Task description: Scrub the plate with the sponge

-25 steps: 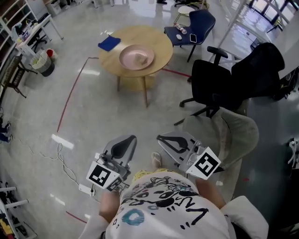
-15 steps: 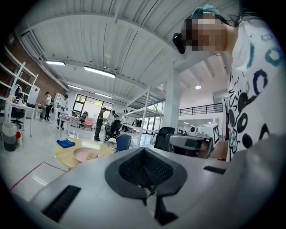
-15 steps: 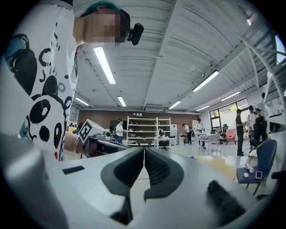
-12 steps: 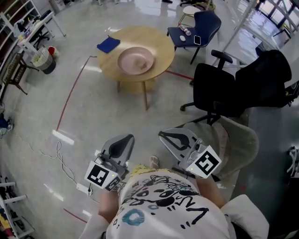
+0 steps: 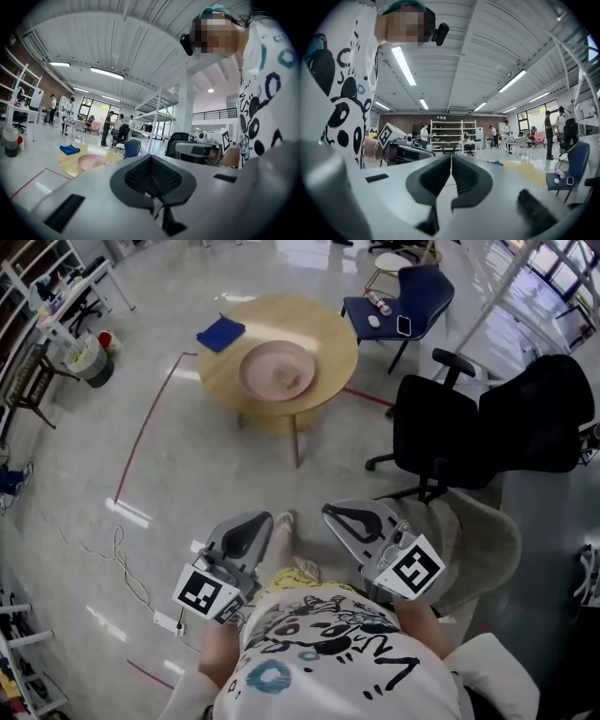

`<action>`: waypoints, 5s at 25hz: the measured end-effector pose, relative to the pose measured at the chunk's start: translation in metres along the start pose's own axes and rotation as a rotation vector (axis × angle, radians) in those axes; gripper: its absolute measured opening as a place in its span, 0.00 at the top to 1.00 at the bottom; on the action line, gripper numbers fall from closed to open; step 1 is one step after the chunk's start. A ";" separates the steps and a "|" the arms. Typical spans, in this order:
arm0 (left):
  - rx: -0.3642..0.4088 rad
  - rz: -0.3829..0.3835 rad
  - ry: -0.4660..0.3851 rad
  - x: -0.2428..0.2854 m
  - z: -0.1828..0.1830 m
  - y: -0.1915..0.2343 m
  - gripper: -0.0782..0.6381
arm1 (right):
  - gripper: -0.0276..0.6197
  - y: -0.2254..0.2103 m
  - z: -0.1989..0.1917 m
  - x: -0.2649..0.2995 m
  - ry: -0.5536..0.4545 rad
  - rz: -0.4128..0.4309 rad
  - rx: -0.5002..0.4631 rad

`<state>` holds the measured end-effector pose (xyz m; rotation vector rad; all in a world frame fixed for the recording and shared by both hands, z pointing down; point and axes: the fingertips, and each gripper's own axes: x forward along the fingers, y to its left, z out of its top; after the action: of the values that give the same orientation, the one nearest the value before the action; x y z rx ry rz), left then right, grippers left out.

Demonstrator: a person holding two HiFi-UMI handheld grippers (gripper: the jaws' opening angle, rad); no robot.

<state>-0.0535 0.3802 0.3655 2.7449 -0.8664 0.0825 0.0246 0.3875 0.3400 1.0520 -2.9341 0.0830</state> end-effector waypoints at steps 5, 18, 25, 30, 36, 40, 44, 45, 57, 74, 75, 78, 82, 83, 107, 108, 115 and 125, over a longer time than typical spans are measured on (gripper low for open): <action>0.005 -0.021 -0.011 0.019 0.018 0.033 0.87 | 0.91 -0.030 0.007 0.030 0.007 -0.016 -0.022; 0.033 -0.097 -0.009 0.076 0.065 0.130 0.87 | 0.91 -0.104 0.034 0.115 -0.010 -0.070 -0.052; 0.027 -0.142 0.010 0.100 0.071 0.170 0.87 | 0.91 -0.138 0.030 0.147 0.000 -0.121 -0.036; 0.043 -0.175 0.015 0.114 0.074 0.193 0.87 | 0.91 -0.162 0.024 0.166 0.009 -0.155 -0.034; 0.030 -0.169 0.032 0.115 0.070 0.217 0.87 | 0.91 -0.170 0.024 0.182 0.005 -0.175 -0.037; 0.018 -0.166 0.035 0.121 0.069 0.224 0.87 | 0.91 -0.178 0.022 0.184 0.014 -0.187 -0.026; 0.008 -0.160 0.040 0.133 0.066 0.227 0.87 | 0.91 -0.193 0.013 0.184 0.032 -0.186 -0.026; 0.007 -0.158 0.042 0.137 0.065 0.229 0.87 | 0.91 -0.198 0.010 0.185 0.043 -0.184 -0.029; 0.017 -0.076 0.034 0.203 0.087 0.274 0.87 | 0.91 -0.284 0.009 0.209 0.072 -0.110 -0.030; -0.062 0.130 0.162 0.265 0.045 0.348 0.87 | 0.91 -0.361 -0.021 0.236 0.169 0.070 -0.016; -0.070 0.143 0.170 0.266 0.039 0.353 0.87 | 0.91 -0.362 -0.025 0.238 0.178 0.085 -0.013; -0.098 0.179 0.190 0.271 0.018 0.364 0.87 | 0.91 -0.366 -0.045 0.242 0.217 0.126 0.009; -0.155 0.228 0.227 0.271 -0.012 0.379 0.87 | 0.91 -0.371 -0.078 0.247 0.289 0.159 0.040; -0.171 0.240 0.241 0.270 -0.020 0.383 0.87 | 0.91 -0.372 -0.084 0.249 0.305 0.163 0.046; -0.329 0.303 0.653 0.260 -0.134 0.454 0.75 | 0.70 -0.377 -0.252 0.280 0.803 0.110 0.185; -0.333 0.306 0.654 0.261 -0.135 0.455 0.75 | 0.70 -0.379 -0.257 0.280 0.818 0.103 0.183; -0.366 0.315 0.695 0.262 -0.147 0.460 0.75 | 0.71 -0.377 -0.278 0.283 0.892 0.147 0.173; -0.462 0.429 0.651 0.261 -0.146 0.463 0.79 | 0.85 -0.361 -0.264 0.312 0.899 0.287 0.086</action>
<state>-0.1007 -0.0914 0.6468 1.8822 -1.0772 0.7112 0.0143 -0.0731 0.6308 0.4021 -2.2202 0.5318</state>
